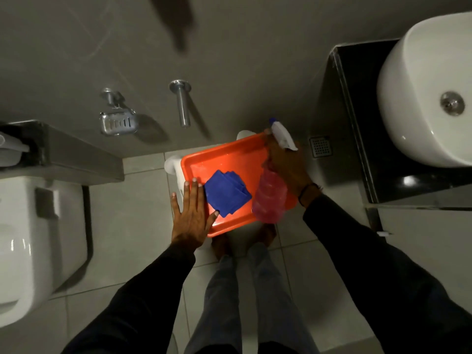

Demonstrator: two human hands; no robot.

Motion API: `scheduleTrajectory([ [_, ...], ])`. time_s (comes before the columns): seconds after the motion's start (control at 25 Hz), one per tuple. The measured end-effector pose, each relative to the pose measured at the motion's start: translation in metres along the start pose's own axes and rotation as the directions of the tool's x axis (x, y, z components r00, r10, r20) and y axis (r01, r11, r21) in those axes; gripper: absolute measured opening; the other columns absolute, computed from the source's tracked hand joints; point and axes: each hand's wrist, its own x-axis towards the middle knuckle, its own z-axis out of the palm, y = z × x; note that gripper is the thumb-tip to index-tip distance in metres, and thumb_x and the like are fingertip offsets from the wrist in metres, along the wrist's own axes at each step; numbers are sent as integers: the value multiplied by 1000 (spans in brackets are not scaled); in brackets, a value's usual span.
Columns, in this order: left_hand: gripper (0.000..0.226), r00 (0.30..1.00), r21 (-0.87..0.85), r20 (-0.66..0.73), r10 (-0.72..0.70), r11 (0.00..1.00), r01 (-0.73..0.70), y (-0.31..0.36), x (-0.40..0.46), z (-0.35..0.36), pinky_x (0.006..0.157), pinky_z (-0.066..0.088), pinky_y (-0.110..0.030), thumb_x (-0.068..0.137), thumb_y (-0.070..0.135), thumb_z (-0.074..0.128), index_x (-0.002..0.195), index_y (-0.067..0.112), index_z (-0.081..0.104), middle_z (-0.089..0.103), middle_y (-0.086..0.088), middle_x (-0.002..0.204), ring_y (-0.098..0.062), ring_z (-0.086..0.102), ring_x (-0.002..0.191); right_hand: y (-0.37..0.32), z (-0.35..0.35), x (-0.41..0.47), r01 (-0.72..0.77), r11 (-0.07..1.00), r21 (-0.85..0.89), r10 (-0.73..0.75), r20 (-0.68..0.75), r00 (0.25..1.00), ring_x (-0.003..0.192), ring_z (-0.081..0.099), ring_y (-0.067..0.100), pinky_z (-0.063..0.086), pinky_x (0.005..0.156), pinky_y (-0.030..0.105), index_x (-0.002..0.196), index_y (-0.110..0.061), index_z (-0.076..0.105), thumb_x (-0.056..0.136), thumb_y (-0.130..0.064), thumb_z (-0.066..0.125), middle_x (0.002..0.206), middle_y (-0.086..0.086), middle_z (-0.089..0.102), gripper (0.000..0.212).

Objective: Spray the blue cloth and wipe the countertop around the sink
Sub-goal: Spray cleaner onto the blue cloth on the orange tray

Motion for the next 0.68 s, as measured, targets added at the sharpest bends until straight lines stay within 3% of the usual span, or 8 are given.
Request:
scheduleTrajectory([
  [0.08, 89, 1000, -31, 14, 9, 999, -8, 1, -1, -4, 122, 8, -65, 95, 68, 16, 160, 11, -7, -5, -12, 170, -34, 0, 158, 4, 1, -13, -21, 986, -164, 41, 124, 991, 82, 64, 14, 58, 89, 46, 110, -30, 73, 85, -39, 68, 90, -3, 71, 27],
  [0.16, 91, 1000, -19, 23, 15, 1000, -14, 0, -3, -4, 122, 9, -66, 94, 70, 17, 159, 12, -12, -5, -12, 170, -35, 1, 158, 25, 5, -27, -25, 934, -356, 135, 288, 948, 106, 64, 23, 48, 109, 51, 131, -15, 65, 93, -22, 66, 114, 7, 70, 38],
  [0.24, 95, 1000, -12, 27, 12, 1000, -12, -2, -2, -2, 122, 8, -66, 93, 73, 18, 159, 12, -12, -4, -12, 170, -35, 1, 158, 50, 9, -39, 25, 780, -626, 283, 387, 878, 131, 57, 28, 40, 117, 45, 145, -16, 52, 96, -26, 63, 142, 8, 61, 51],
  [0.32, 98, 999, -19, 43, 7, 1000, -7, -2, -1, -1, 122, 6, -67, 91, 75, 20, 160, 11, -7, -3, -12, 170, -35, 2, 158, 68, 13, -46, 79, 599, -797, 380, 370, 848, 139, 49, 28, 37, 120, 41, 150, -24, 45, 96, -40, 59, 154, 4, 51, 58],
  [0.4, 101, 999, -19, 43, 14, 1000, -13, -1, -1, -1, 122, 5, -67, 89, 77, 22, 160, 11, -6, -2, -13, 170, -36, 2, 158, 75, 17, -52, 83, 516, -853, 422, 337, 842, 140, 48, 30, 36, 120, 41, 151, -28, 41, 96, -46, 56, 154, 4, 49, 60],
  [0.68, 105, 999, -31, 50, 17, 999, -15, 0, 0, -3, 121, 1, -67, 85, 80, 21, 158, 12, -12, -7, -13, 170, -36, -3, 157, 77, 18, -55, 45, 473, -880, 439, 280, 854, 135, 51, 37, 42, 116, 42, 153, -34, 36, 96, -50, 52, 151, 10, 51, 62],
])
